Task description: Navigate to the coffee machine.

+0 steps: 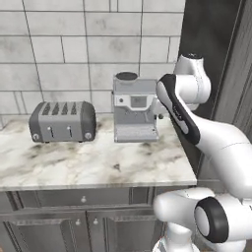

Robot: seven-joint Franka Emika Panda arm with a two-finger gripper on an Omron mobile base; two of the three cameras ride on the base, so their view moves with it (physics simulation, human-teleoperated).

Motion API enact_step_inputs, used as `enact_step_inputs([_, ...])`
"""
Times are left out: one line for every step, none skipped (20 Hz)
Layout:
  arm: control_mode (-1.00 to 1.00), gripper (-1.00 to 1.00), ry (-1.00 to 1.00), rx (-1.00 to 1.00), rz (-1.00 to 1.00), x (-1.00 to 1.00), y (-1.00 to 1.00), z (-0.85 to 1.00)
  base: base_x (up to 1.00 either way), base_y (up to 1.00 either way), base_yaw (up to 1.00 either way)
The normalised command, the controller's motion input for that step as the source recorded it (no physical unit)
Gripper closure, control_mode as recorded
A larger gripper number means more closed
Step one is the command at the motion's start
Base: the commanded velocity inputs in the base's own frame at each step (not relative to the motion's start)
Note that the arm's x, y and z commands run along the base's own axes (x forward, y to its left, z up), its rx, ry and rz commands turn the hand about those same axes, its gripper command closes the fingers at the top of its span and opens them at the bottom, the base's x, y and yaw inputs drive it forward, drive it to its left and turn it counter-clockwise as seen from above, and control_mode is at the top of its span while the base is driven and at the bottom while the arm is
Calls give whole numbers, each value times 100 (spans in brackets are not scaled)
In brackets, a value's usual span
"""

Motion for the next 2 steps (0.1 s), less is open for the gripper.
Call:
enact_step_inputs([100, -100, 0, 0, 0, 0, 0, 0, 50, 27, 0])
enact_step_inputs([100, -100, 0, 0, 0, 0, 0, 0, 31, 26, -1])
